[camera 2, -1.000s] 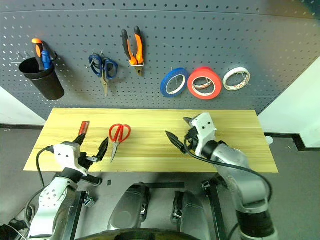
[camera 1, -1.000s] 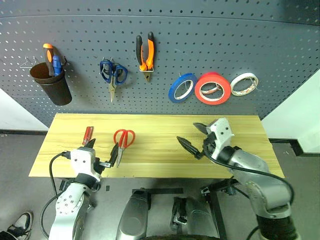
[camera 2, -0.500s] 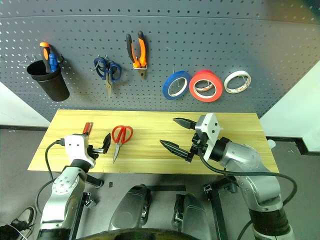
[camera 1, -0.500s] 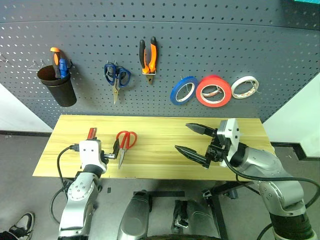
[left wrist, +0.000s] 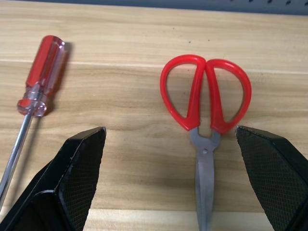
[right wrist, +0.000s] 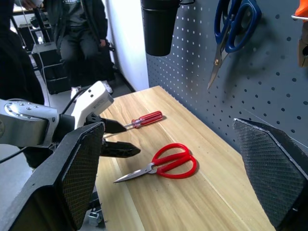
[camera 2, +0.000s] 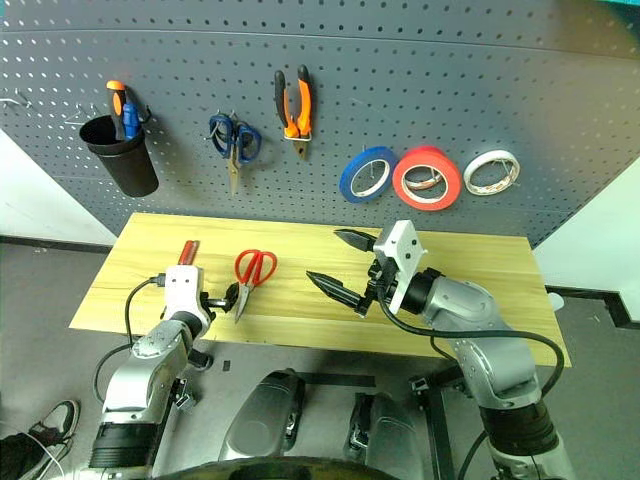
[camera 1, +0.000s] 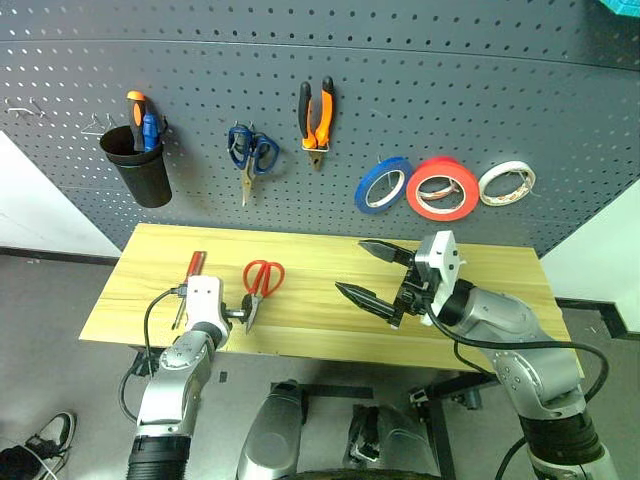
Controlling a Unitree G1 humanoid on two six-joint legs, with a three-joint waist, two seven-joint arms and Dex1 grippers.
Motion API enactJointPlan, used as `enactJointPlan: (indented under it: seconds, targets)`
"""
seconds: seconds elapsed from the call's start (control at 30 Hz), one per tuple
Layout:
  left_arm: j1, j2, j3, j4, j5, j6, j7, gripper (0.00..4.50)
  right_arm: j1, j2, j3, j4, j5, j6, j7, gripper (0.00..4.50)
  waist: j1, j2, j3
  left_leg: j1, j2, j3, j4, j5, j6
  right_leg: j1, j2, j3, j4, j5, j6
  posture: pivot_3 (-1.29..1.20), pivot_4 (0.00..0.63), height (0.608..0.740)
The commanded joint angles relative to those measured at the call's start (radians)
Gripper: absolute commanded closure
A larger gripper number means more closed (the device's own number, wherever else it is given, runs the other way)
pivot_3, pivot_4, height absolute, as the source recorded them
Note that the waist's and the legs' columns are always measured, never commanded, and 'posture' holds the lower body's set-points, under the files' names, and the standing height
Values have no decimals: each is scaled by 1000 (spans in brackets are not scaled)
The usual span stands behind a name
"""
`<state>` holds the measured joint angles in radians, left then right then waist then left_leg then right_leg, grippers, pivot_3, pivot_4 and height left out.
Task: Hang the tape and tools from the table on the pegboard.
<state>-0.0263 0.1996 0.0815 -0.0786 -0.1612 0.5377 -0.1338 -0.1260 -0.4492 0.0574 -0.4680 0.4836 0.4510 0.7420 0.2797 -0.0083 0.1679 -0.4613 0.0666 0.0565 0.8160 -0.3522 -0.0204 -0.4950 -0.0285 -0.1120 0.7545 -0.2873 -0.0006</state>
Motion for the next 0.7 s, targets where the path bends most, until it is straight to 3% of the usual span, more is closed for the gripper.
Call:
enactJointPlan:
  seconds: [0.03,0.27,0.7]
  targets:
    - [-38,28,5,38,7,15,-22,0,-4,15,-1,-29,0,-20,-24,30,6,0,-1,0,0,0,0,0,0,0,0,0,0,0,0,370,103,676]
    - [-163,76,-27,201,16,73,-85,0,-3,18,10,-40,-3,-17,-47,30,16,0,-5,0,0,1,0,0,0,0,0,0,0,0,0,367,107,676]
    - [-285,93,-91,344,59,93,-153,0,12,16,23,-59,-8,-15,-69,30,38,0,-6,-1,0,1,0,0,0,0,0,0,-1,0,0,357,115,676]
